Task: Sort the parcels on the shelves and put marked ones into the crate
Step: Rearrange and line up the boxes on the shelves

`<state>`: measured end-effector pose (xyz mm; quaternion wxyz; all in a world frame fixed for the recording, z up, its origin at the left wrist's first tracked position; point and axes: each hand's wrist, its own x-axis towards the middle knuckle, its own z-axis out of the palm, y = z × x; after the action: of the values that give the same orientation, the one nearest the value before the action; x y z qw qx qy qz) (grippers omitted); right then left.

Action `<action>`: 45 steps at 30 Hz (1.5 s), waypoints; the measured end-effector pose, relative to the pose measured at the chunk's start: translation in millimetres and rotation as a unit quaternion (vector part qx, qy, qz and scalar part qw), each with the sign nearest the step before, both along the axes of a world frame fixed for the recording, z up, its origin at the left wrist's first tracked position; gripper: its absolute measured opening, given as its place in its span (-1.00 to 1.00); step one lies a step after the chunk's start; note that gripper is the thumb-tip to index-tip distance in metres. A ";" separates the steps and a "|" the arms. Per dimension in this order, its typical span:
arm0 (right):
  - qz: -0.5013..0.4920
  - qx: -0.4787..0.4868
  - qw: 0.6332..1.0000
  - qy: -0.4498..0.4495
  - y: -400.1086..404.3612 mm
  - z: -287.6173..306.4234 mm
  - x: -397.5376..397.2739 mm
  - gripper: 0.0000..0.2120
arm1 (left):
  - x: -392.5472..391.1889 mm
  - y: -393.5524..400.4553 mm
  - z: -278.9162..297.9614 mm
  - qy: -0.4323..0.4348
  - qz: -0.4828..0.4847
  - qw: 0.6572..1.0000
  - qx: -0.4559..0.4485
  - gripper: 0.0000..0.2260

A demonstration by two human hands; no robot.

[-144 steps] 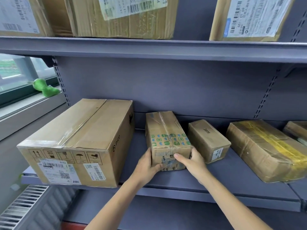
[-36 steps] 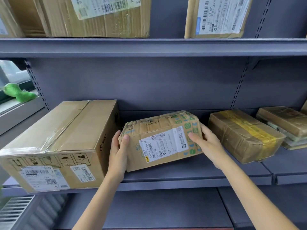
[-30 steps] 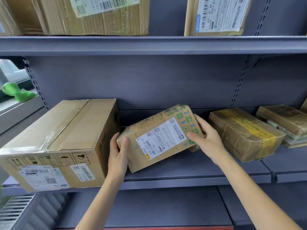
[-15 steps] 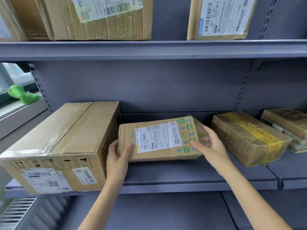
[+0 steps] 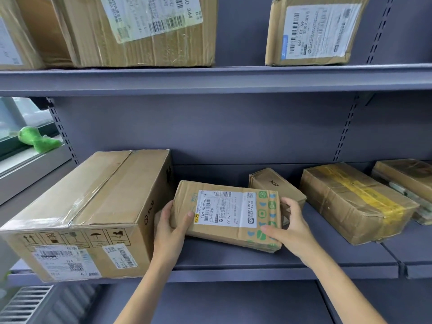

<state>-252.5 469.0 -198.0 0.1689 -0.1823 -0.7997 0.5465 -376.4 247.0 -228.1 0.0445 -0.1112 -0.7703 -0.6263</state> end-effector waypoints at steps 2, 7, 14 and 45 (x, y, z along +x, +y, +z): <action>0.018 -0.010 1.000 -0.003 -1.1 0.9 -1.4 -0.29 | -0.6 -1.7 -5.1 -0.011 -0.009 1.000 0.013 -0.37; 0.049 -0.013 0.999 -0.004 5.3 -0.2 1.7 0.00 | 2.6 -1.2 -10.2 -0.010 -0.010 1.000 0.026 -0.57; 0.068 0.078 0.994 -0.026 9.8 -13.4 6.3 -0.09 | 23.8 -0.8 -17.1 0.036 0.024 0.999 -0.006 -0.26; 0.079 0.474 0.874 -0.077 -7.8 -9.6 -30.4 -0.24 | -8.7 14.4 3.7 0.402 0.040 0.760 -0.510 -0.43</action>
<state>-282.9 461.2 -207.5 0.1295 -0.0584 -0.9850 0.0976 -385.2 261.3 -224.5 0.3117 -0.3280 -0.8910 -0.0367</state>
